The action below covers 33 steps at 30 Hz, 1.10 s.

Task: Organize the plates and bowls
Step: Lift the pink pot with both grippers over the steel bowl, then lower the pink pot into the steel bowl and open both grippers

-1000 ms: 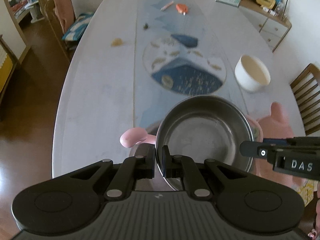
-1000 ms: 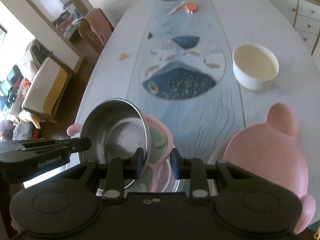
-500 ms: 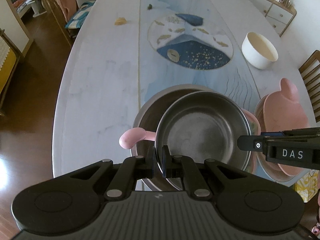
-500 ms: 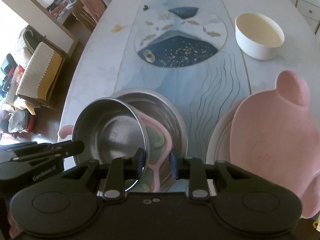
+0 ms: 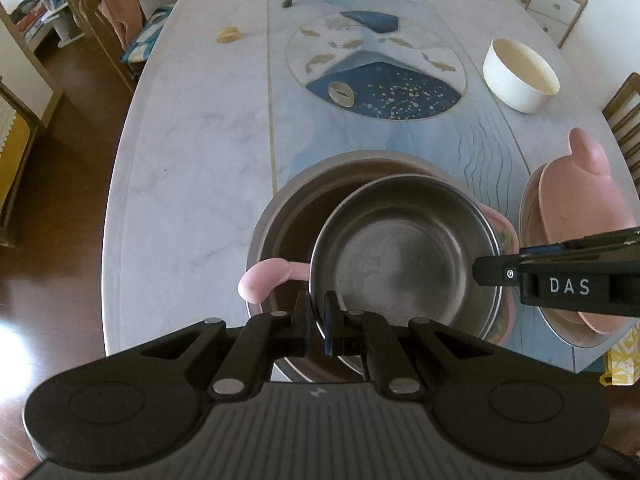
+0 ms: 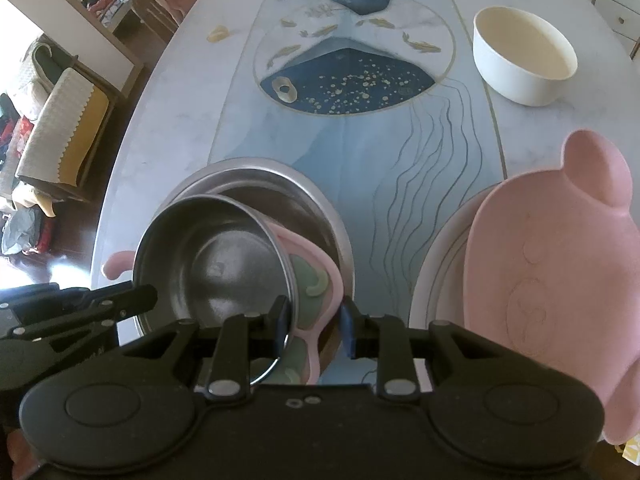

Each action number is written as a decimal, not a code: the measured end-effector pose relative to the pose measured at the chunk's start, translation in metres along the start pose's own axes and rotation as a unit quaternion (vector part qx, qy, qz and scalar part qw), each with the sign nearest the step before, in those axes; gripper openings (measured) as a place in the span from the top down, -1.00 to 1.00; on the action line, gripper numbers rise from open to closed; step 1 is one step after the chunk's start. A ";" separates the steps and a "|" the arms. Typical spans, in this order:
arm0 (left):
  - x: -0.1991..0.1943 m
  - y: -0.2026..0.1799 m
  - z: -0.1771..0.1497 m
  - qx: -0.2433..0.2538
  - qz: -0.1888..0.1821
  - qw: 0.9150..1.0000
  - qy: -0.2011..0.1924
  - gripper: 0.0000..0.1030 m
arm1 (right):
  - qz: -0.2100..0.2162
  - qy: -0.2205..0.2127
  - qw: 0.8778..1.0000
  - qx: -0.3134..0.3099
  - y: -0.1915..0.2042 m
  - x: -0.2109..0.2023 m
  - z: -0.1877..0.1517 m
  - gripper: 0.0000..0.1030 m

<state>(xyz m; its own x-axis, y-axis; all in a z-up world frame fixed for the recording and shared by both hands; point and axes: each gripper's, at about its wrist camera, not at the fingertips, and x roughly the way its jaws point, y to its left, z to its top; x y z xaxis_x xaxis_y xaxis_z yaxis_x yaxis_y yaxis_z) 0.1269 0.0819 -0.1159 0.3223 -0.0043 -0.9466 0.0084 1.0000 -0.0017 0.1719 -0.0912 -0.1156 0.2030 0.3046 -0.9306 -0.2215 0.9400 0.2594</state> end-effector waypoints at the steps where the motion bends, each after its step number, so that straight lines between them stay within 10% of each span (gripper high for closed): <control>1: 0.001 0.000 0.000 0.001 0.000 1.000 0.000 0.89 | -0.002 0.000 1.000 -0.002 0.001 0.000 0.001 0.49; 33: -0.040 0.004 0.021 -0.010 -0.058 0.997 -0.058 0.86 | 0.036 -0.049 0.997 -0.043 0.011 -0.050 0.004 0.01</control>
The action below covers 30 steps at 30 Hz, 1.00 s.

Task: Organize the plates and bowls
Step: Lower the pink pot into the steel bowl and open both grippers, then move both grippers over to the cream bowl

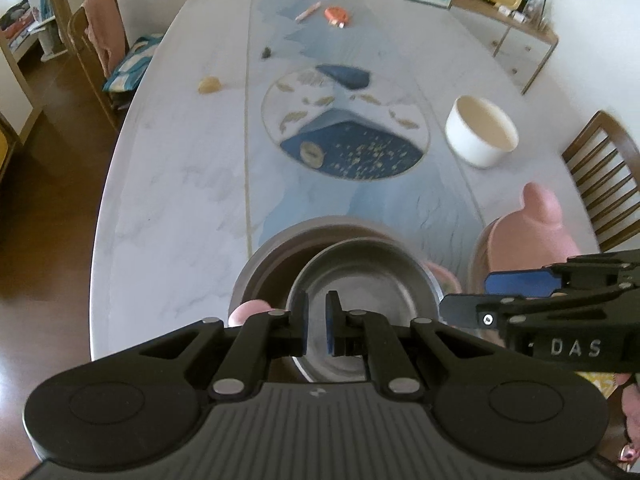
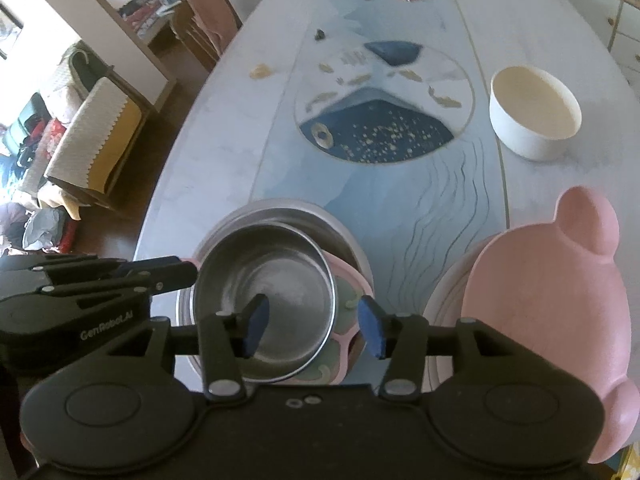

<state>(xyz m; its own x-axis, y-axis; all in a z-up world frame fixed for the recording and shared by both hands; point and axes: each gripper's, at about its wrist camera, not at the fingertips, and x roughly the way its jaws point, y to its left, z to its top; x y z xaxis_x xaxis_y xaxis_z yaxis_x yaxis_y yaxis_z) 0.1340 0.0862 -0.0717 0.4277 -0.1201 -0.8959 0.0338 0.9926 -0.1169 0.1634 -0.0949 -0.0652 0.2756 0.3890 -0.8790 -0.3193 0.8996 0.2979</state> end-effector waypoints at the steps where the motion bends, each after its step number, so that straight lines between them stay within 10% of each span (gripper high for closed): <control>1: -0.003 -0.001 0.000 -0.001 -0.002 1.000 -0.004 0.86 | 0.002 -0.004 1.000 -0.004 0.001 -0.003 0.000 -0.02; 19: -0.034 -0.044 0.026 0.043 -0.032 0.995 -0.081 0.79 | -0.007 -0.100 0.994 -0.044 -0.021 -0.067 0.010 -0.24; 21: -0.034 -0.053 0.034 0.048 -0.037 0.994 -0.089 0.68 | -0.013 -0.110 0.993 -0.044 -0.030 -0.075 0.014 -0.25; 25: -0.030 -0.075 0.049 0.055 -0.042 0.991 -0.110 -0.42 | -0.033 -0.132 0.990 -0.038 -0.059 -0.090 0.024 -0.38; 30: -0.013 -0.108 0.074 0.071 -0.048 0.990 -0.115 -0.47 | -0.055 -0.154 0.986 -0.017 -0.107 -0.106 0.042 -0.50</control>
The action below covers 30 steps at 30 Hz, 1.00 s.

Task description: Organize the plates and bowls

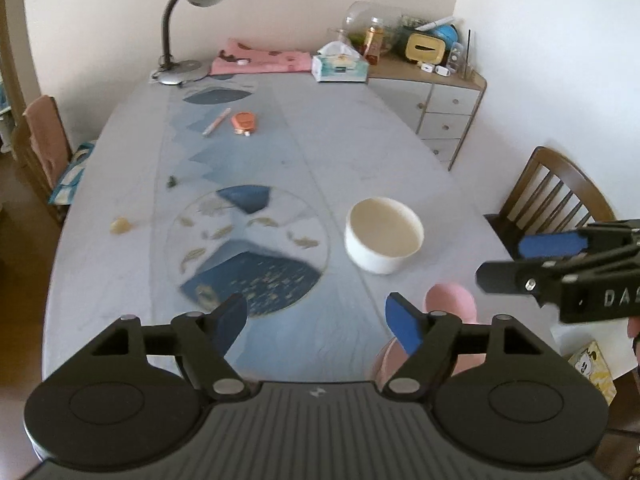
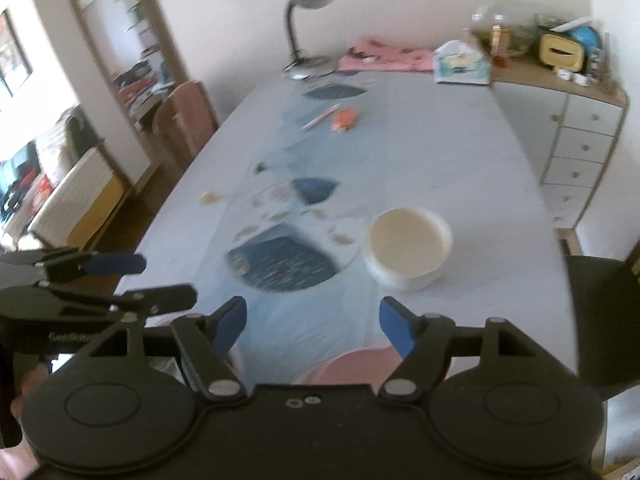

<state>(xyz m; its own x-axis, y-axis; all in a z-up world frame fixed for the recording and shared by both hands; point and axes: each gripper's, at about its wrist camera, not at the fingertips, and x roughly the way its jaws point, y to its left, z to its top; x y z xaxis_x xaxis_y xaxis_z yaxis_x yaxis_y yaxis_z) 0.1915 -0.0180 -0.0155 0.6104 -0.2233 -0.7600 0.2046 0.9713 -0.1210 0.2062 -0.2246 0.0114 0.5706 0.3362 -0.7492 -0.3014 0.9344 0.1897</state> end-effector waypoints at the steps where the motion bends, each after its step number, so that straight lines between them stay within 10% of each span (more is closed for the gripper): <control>1: 0.007 -0.005 0.005 -0.001 -0.002 1.000 0.002 -0.47 | -0.004 -0.003 1.000 0.003 -0.010 0.001 0.003 -0.51; 11: 0.078 -0.036 0.048 -0.023 0.012 1.000 0.007 -0.47 | -0.032 -0.003 0.999 0.009 -0.093 0.045 0.033 -0.89; 30: 0.216 -0.048 0.074 -0.039 0.050 0.995 0.083 -0.45 | -0.029 0.093 0.995 0.011 -0.139 0.163 0.044 -0.70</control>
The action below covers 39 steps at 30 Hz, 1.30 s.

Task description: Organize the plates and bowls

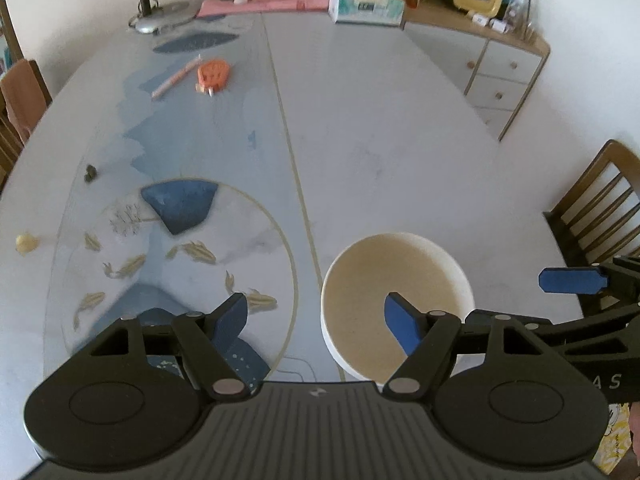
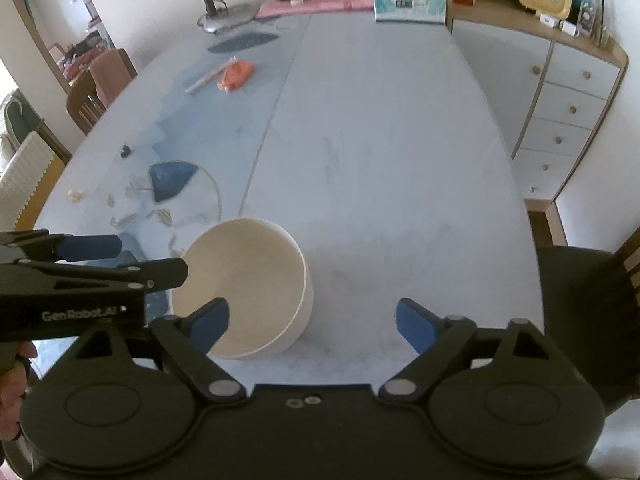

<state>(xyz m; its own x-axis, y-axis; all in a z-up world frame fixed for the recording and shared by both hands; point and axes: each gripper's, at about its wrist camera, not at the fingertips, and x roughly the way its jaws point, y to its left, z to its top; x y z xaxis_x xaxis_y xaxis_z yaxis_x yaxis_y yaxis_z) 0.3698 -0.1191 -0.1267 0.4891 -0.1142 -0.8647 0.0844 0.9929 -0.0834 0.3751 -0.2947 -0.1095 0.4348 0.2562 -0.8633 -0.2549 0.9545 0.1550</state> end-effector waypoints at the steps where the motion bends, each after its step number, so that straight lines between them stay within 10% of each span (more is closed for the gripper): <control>1: 0.005 0.001 0.001 -0.006 -0.002 1.000 0.006 -0.45 | 0.001 0.005 1.000 0.001 -0.001 0.004 0.001 -0.68; 26: 0.033 -0.001 -0.004 -0.019 0.002 0.999 0.044 0.83 | 0.015 0.048 0.999 0.005 0.010 0.033 0.001 0.54; 39: 0.016 -0.005 -0.013 -0.007 0.002 0.999 0.043 0.88 | 0.001 0.037 0.999 0.010 0.017 0.017 -0.004 0.75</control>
<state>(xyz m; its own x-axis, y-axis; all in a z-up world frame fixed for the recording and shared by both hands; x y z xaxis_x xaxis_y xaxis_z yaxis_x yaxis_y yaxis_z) 0.3656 -0.1259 -0.1468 0.4131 -0.1073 -0.9043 0.0704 0.9938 -0.0858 0.3748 -0.2745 -0.1231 0.3693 0.2472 -0.8958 -0.2386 0.9569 0.1656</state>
